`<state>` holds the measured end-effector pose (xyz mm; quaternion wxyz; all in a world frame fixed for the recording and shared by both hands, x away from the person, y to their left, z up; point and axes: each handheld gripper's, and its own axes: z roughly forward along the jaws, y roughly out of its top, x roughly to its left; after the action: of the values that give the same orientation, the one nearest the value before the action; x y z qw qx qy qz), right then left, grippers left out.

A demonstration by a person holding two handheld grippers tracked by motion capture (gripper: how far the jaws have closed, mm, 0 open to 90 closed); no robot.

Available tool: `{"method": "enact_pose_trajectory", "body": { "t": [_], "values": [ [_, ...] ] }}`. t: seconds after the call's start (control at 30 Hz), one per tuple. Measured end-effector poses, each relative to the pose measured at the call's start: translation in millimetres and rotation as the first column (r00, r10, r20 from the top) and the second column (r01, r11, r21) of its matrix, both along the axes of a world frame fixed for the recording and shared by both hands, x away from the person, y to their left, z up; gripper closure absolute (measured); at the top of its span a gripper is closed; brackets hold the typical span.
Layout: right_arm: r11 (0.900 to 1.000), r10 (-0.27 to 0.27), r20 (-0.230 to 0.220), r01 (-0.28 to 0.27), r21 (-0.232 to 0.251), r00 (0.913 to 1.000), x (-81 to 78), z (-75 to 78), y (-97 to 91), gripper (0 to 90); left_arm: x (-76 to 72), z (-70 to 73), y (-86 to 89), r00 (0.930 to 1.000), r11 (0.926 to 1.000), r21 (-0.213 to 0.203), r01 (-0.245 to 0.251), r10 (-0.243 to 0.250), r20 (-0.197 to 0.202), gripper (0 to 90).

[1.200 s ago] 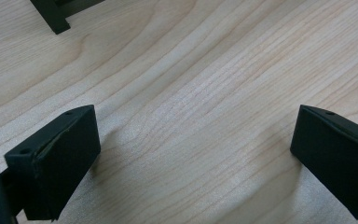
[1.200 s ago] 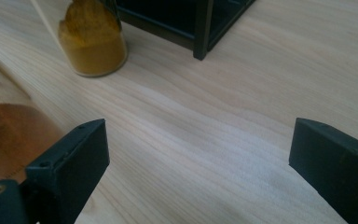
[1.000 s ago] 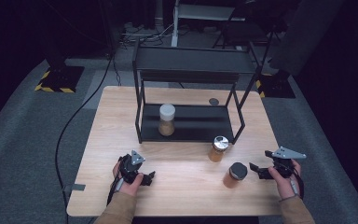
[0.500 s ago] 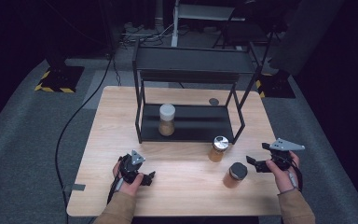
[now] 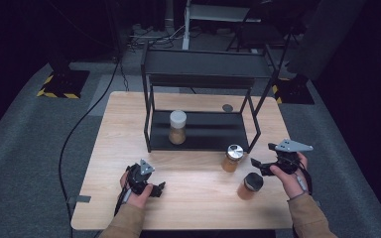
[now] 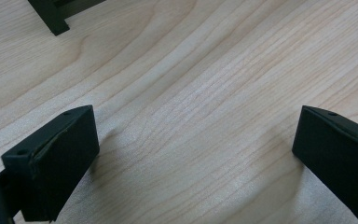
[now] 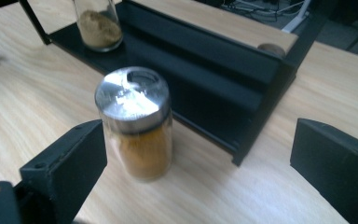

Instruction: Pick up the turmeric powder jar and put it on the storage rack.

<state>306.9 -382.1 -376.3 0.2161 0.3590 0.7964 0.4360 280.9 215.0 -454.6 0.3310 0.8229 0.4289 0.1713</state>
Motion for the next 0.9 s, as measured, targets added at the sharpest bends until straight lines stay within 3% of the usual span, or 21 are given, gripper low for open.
{"method": "enact_pose_trajectory", "body": {
  "t": [0.23, 0.47, 0.9],
  "values": [
    [1.0, 0.007, -0.032, -0.007, 0.002, 0.9995, 10.3, 5.5, 13.5, 5.3, 0.2, 0.1, 0.1, 1.0, 1.0, 0.0, 0.001, -0.001, 0.0, 0.0],
    [0.9984, 0.056, -0.031, -0.057, -0.008, 0.9979, 19.0, 7.3, 27.8, 7.6, 0.2, 0.1, 0.1, 1.0, 1.0, 0.0, 0.001, -0.001, 0.0, 0.0],
    [0.9953, 0.096, -0.068, -0.096, -0.006, 0.9931, 37.2, -0.2, 48.4, 9.4, 0.9, 0.0, -0.1, 1.0, 1.0, 0.0, 0.002, -0.002, 0.0, 0.0]
  ]
}}
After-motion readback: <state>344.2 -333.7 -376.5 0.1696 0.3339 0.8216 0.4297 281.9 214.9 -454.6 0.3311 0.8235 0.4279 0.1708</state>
